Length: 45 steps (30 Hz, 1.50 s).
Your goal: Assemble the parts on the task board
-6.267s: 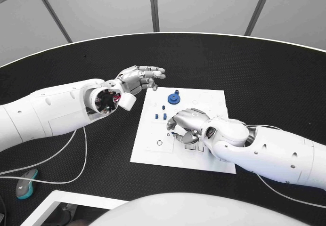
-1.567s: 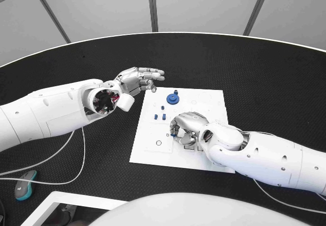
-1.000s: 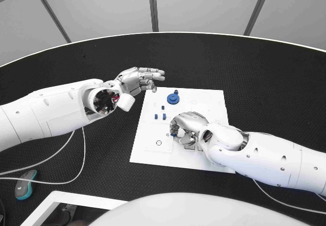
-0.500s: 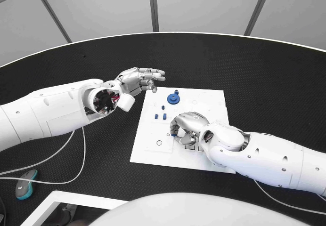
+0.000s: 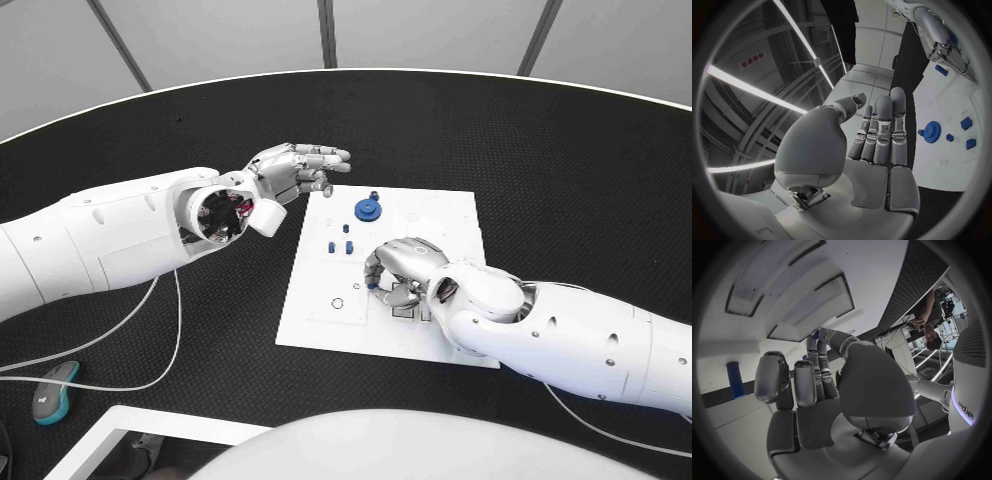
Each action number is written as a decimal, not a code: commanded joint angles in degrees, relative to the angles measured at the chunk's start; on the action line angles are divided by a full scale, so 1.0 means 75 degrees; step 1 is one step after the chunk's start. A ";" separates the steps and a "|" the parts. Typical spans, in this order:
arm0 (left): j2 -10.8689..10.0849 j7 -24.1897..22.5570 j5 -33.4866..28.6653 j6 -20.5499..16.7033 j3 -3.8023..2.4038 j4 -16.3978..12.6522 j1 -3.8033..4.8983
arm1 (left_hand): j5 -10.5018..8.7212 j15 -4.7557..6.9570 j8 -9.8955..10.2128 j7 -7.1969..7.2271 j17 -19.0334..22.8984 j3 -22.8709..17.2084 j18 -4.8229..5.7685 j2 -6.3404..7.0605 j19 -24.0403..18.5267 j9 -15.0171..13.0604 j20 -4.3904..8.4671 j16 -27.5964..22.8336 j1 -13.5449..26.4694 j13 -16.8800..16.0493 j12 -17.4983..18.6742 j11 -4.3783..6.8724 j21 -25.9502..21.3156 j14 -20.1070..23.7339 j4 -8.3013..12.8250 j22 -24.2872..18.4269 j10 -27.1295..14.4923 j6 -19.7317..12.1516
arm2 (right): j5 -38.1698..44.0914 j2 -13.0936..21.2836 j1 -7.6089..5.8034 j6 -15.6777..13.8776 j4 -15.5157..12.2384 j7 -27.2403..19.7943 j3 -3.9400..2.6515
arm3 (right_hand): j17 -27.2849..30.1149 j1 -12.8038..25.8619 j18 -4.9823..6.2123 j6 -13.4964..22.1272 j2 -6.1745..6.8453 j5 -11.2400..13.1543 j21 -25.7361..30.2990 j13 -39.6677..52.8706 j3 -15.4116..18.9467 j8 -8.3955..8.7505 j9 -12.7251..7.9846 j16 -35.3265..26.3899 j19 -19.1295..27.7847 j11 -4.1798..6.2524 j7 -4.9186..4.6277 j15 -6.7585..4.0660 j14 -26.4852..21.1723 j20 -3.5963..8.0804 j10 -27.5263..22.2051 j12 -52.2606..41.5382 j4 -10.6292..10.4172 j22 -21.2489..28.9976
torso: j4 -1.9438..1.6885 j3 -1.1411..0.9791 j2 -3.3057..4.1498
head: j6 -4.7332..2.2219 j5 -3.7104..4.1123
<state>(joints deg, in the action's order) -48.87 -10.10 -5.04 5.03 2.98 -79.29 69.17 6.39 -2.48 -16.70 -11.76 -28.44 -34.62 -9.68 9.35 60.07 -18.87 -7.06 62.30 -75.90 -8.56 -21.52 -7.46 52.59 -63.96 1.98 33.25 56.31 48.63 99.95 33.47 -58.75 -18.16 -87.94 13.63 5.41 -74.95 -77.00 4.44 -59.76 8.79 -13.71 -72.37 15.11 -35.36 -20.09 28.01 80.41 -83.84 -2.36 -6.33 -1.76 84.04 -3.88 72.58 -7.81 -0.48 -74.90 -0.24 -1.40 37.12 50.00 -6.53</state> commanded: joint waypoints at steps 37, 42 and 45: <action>0.0058 0.0028 0.0000 0.0042 0.0000 0.0070 0.0000 | -0.0009 -0.0027 0.0059 0.0000 0.0012 0.0043 -0.0119 -0.0027 -0.0020 0.0012 -0.0055 0.0045 -0.0086 -0.0014 -0.0057 -0.0007 -0.0043 0.0061 0.0005 -0.0014 -0.0074 -0.0042 | 0.0159 -0.0188 -0.0007 -0.0036 -0.0021 0.0044 -0.0014 | -0.0066 0.0054 -0.0125 -0.0058 -0.0027 -0.0116 -0.0055 0.0116 -0.0153 -0.0108 0.0077 -0.0025 -0.0248 0.0062 0.0063 -0.0097 0.0396 0.0078 0.0156 -0.0082 0.0042 -0.0856 | -0.0010 0.0015 0.0004 | -0.0001 0.0009; 0.0064 0.0030 0.0000 0.0044 0.0000 0.0075 0.0000 | -0.0009 -0.0027 0.0059 0.0000 0.0012 0.0043 -0.0119 -0.0027 -0.0020 0.0012 -0.0055 0.0045 -0.0086 -0.0014 -0.0057 -0.0007 -0.0043 0.0061 0.0005 -0.0014 -0.0074 -0.0042 | 0.0327 -0.0275 -0.0008 0.0065 0.0108 0.0100 -0.0014 | -0.0068 0.0055 -0.0126 -0.0056 -0.0025 -0.0116 -0.0058 0.0117 -0.0156 -0.0108 0.0078 -0.0024 -0.0249 0.0062 0.0062 -0.0097 0.0396 0.0078 0.0155 -0.0081 0.0044 -0.0858 | -0.0013 0.0013 0.0002 | -0.0001 0.0003; 0.0065 0.0031 0.0000 0.0044 0.0000 0.0078 0.0000 | -0.0009 -0.0027 0.0059 0.0000 0.0012 0.0043 -0.0119 -0.0027 -0.0020 0.0012 -0.0055 0.0045 -0.0086 -0.0014 -0.0057 -0.0007 -0.0043 0.0061 0.0005 -0.0014 -0.0074 -0.0042 | 0.0363 -0.0310 -0.0008 0.0112 0.0170 0.0126 -0.0014 | -0.0074 0.0057 -0.0124 -0.0054 -0.0023 -0.0116 -0.0047 0.0118 -0.0159 -0.0108 0.0079 -0.0020 -0.0246 0.0061 0.0061 -0.0097 0.0397 0.0079 0.0153 -0.0081 0.0045 -0.0853 | -0.0015 0.0010 0.0005 | -0.0001 0.0005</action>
<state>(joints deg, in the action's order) -48.38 -9.88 -5.04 5.37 2.98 -78.71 69.17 6.39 -2.69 -16.43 -11.75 -28.40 -34.63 -9.64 9.08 60.07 -18.83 -7.06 62.30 -76.17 -8.61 -21.75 -7.67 52.59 -63.76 1.98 33.21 56.09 48.63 102.60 31.24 -58.82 -17.44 -86.83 14.52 5.30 -74.92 -77.06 4.44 -59.81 8.80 -14.19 -72.67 15.89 -36.23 -20.75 28.63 80.56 -84.03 -2.55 -6.00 -2.15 84.04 -3.68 72.80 -8.15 -0.08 -74.94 -0.34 -1.26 37.12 50.01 -6.49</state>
